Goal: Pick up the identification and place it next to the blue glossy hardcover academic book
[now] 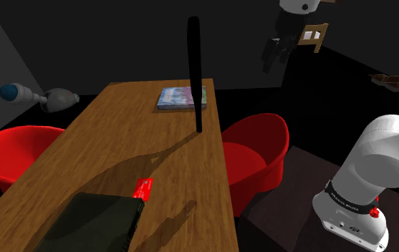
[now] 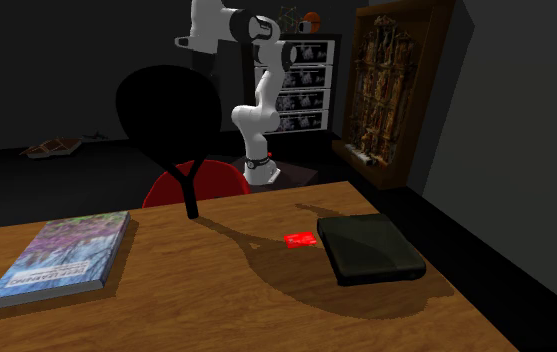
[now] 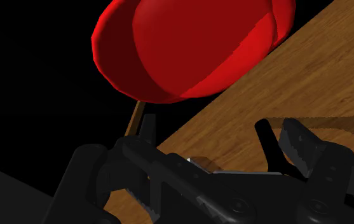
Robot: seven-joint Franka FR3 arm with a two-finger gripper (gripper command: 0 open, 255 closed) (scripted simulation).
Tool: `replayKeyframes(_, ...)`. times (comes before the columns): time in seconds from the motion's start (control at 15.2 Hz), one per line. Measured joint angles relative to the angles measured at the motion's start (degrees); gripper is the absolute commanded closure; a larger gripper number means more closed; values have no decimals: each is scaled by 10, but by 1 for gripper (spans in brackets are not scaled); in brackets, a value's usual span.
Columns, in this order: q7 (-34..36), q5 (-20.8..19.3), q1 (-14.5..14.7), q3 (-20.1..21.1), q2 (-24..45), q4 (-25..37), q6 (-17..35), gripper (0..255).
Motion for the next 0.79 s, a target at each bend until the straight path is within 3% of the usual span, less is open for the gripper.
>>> replayKeyframes(0.26, 36, 20, 2, 21, 21, -1, 2, 0)
replayKeyframes(0.79, 175, 96, 12, 102, 121, 9, 24, 0)
